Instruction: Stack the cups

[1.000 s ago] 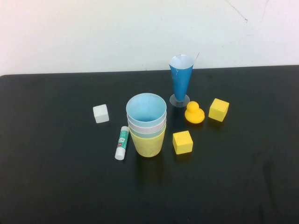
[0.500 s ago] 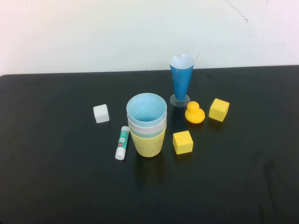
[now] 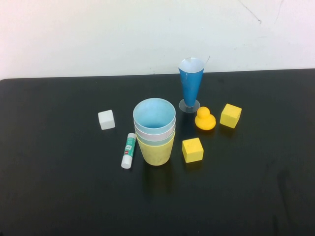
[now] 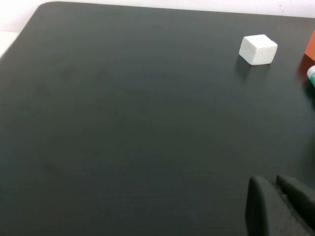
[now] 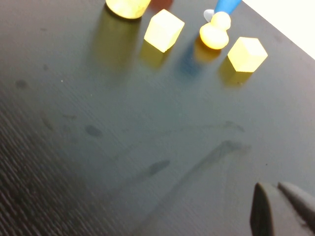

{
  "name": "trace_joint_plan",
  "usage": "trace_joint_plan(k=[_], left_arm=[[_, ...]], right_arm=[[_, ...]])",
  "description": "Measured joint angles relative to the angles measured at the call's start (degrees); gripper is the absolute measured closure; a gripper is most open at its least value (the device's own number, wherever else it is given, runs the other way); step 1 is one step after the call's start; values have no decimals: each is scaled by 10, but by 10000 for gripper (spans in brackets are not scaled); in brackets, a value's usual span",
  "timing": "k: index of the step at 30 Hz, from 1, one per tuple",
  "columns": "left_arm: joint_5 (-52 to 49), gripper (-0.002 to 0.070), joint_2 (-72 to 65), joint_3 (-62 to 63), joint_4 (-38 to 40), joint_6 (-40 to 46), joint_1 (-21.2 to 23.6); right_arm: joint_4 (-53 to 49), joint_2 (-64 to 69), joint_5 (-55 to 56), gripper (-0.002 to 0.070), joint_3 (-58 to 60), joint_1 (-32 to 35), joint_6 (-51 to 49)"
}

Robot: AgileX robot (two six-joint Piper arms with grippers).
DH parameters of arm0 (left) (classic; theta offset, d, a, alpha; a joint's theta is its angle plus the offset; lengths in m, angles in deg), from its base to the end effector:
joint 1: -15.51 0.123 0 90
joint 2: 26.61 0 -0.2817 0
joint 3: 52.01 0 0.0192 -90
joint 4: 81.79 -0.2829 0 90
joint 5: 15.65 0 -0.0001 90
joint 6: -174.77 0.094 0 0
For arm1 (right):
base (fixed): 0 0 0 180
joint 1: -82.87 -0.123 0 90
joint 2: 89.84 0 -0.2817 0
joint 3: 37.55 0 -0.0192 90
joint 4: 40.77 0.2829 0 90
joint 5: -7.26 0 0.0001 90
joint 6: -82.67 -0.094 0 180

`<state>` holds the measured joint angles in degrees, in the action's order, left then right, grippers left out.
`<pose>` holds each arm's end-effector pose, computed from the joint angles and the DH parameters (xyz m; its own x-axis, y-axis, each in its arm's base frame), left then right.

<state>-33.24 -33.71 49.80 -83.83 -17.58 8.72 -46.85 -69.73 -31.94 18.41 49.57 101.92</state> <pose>0.0919 -0.0099 0.1792 -0.2370 -0.1537 -0.9593 0.0661 0.9826 -0.1737 0.0789 0.0443 0.2667 -0.1222 -0.5652 -0.8159 -0.5984 0.6978 -0.3938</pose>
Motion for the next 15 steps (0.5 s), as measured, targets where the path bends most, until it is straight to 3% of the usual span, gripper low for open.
trace_joint_plan(k=[8,15], left_arm=[[0,675,0,0,0,0,0],[0,675,0,0,0,0,0]], right_arm=[[-13,-6,0,678,1,11,20],[1,-59,89,678,95,170,22]])
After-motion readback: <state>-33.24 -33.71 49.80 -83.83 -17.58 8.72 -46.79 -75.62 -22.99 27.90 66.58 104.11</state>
